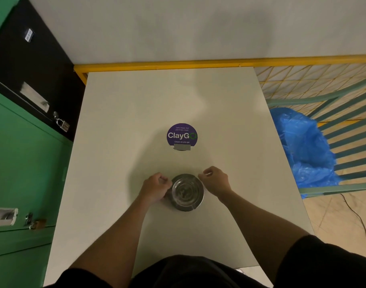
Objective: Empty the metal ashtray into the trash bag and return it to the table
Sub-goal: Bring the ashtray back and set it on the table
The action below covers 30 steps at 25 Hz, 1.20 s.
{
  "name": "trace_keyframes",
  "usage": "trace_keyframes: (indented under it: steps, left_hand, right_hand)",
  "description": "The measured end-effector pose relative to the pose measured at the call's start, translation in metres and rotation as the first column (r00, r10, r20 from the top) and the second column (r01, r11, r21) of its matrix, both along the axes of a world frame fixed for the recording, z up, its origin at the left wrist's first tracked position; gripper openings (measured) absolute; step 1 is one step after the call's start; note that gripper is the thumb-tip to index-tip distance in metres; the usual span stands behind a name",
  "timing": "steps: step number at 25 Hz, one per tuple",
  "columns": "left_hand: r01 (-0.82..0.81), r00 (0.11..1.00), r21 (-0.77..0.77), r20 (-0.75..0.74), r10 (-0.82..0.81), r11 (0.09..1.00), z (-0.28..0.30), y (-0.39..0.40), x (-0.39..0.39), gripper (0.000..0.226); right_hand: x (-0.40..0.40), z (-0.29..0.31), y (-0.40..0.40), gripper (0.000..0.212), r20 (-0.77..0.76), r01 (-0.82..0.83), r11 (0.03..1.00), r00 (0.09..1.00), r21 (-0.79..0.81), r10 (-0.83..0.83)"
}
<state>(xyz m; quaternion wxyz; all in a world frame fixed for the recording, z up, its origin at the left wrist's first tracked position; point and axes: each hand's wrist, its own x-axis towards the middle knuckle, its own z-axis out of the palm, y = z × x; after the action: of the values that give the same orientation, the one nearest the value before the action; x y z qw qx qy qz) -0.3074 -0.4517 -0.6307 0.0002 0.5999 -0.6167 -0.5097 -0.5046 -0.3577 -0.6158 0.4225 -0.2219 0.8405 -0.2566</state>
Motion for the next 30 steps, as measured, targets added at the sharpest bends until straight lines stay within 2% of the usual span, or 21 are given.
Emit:
trace_keyframes:
  steps: [3, 7, 11, 16, 23, 30]
  left_hand:
    - [0.038, 0.999, -0.023, 0.02, -0.038, 0.999, 0.0, 0.001, -0.005, 0.021]
    - [0.036, 0.999, -0.039, 0.014, -0.036, 0.999, -0.002, 0.001, -0.005, 0.02]
    - [0.027, 1.0, -0.002, -0.012, -0.027, 1.0, -0.003, 0.007, -0.001, 0.023]
    - [-0.08, 0.994, 0.073, -0.068, 0.085, 0.994, -0.003, 0.017, 0.004, 0.028]
    - [-0.191, 0.97, 0.18, -0.116, 0.213, 0.965, -0.006, 0.027, 0.006, 0.025]
    - [-0.251, 0.949, 0.247, -0.13, 0.289, 0.936, -0.007, 0.035, 0.011, 0.021]
  right_hand:
    - [0.006, -0.007, 0.024, 0.013, 0.053, 0.052, 0.998, 0.997, 0.032, -0.054]
    - [0.019, -0.014, 0.037, 0.006, 0.045, 0.058, 0.998, 0.997, 0.04, -0.06]
    - [0.021, -0.014, 0.032, 0.009, 0.049, 0.035, 0.999, 0.998, 0.038, -0.037]
    - [0.017, -0.011, 0.019, 0.017, 0.036, 0.006, 1.0, 0.999, 0.027, -0.007]
    - [0.013, -0.01, 0.005, 0.011, 0.042, -0.049, 0.999, 0.998, 0.004, 0.049]
    - [0.009, -0.009, 0.025, 0.007, 0.126, 0.066, 0.997, 0.99, 0.047, -0.071]
